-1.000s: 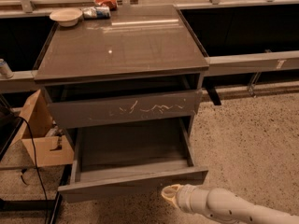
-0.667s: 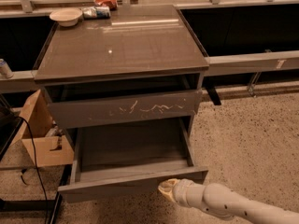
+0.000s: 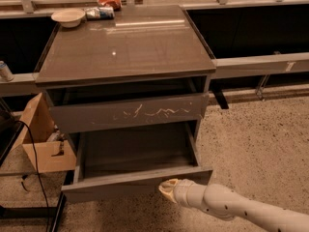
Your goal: Close middle drawer
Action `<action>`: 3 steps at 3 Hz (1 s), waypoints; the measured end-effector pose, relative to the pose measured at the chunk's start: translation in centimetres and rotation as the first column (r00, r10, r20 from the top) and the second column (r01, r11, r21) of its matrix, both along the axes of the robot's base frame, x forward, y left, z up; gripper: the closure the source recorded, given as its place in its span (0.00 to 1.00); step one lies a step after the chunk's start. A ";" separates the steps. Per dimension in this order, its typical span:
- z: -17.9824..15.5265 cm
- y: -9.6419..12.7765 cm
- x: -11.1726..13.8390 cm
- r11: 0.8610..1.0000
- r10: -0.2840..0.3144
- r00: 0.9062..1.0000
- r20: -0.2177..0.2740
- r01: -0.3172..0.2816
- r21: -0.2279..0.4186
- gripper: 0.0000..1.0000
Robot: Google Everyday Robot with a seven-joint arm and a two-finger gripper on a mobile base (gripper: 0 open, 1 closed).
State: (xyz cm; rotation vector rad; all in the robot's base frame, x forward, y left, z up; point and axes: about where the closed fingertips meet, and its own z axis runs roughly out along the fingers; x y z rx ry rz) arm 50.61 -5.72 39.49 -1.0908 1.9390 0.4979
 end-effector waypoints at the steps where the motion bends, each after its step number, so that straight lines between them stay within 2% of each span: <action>1: -0.1 0.7 1.9 1.000 0.002 1.000 0.016 -0.002 -0.008 1.00; 3: -1.2 2.8 5.6 0.997 0.044 0.999 0.024 -0.043 -0.065 1.00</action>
Offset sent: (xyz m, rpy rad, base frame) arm 0.0487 0.0201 -0.0072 -0.0455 -0.0269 0.0278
